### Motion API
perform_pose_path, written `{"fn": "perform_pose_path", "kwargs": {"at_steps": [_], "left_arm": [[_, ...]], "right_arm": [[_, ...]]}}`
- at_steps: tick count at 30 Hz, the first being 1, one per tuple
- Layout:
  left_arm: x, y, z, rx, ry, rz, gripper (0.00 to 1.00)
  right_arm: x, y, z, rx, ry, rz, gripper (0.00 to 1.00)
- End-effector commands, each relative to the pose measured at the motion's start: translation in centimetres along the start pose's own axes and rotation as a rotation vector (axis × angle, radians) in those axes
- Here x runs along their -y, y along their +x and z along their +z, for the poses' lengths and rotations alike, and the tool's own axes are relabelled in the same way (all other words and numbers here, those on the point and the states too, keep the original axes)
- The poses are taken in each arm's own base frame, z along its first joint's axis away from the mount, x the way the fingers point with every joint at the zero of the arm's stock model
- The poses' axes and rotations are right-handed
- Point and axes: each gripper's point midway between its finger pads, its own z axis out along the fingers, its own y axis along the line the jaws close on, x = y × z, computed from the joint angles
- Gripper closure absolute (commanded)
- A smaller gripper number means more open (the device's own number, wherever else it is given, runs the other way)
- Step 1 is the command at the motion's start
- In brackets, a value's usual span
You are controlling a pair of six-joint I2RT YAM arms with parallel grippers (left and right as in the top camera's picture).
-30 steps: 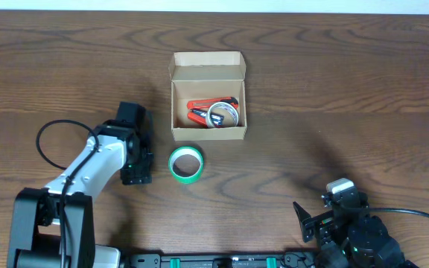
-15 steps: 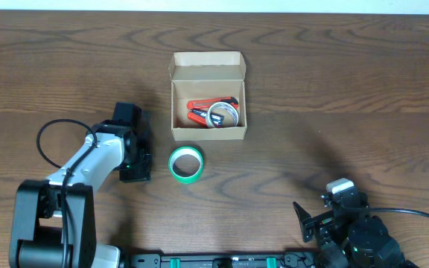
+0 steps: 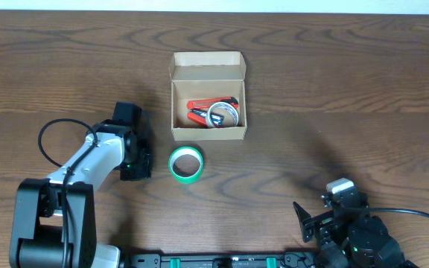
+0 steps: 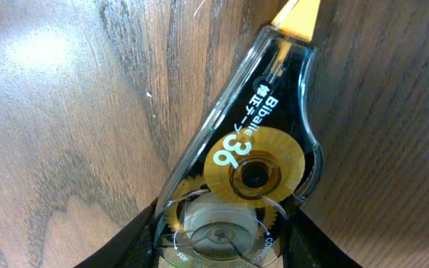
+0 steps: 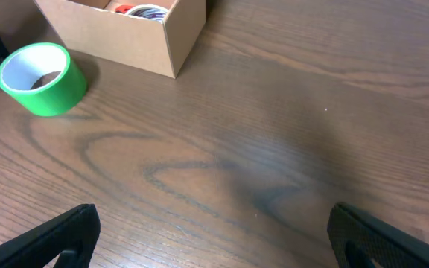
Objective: Pack container
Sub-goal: 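Move the left gripper to the correction tape dispenser and grasp it, then carry the correction tape dispenser into the box and lower it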
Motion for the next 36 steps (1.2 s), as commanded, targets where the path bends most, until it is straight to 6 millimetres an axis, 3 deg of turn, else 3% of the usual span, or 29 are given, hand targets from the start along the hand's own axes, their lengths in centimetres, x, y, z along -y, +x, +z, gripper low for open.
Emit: {"fn": "perform_pose_path", "kwargs": {"at_steps": [1, 14, 21, 30, 36], "left_arm": [[0.3, 0.0, -0.6, -0.001, 0.025, 0.008, 0.62], [2.4, 0.2, -4.5, 0.029, 0.18, 0.032, 0.62], [5.1, 1.2, -8.0, 0.056, 0.292, 0.088, 0.62], [10.4, 5.8, -14.2, 0.098, 0.457, 0.232, 0.59], [13.2, 11.0, -16.0, 0.074, 0.516, 0.353, 0.59]], "right_arm": [[0.1, -0.1, -0.1, 0.01, 0.003, 0.009, 0.01], [0.1, -0.1, -0.1, 0.01, 0.003, 0.009, 0.01], [0.1, -0.1, -0.1, 0.01, 0.003, 0.009, 0.01], [0.1, -0.1, -0.1, 0.01, 0.003, 0.009, 0.01], [0.1, -0.1, -0.1, 0.01, 0.003, 0.009, 0.01]]}}
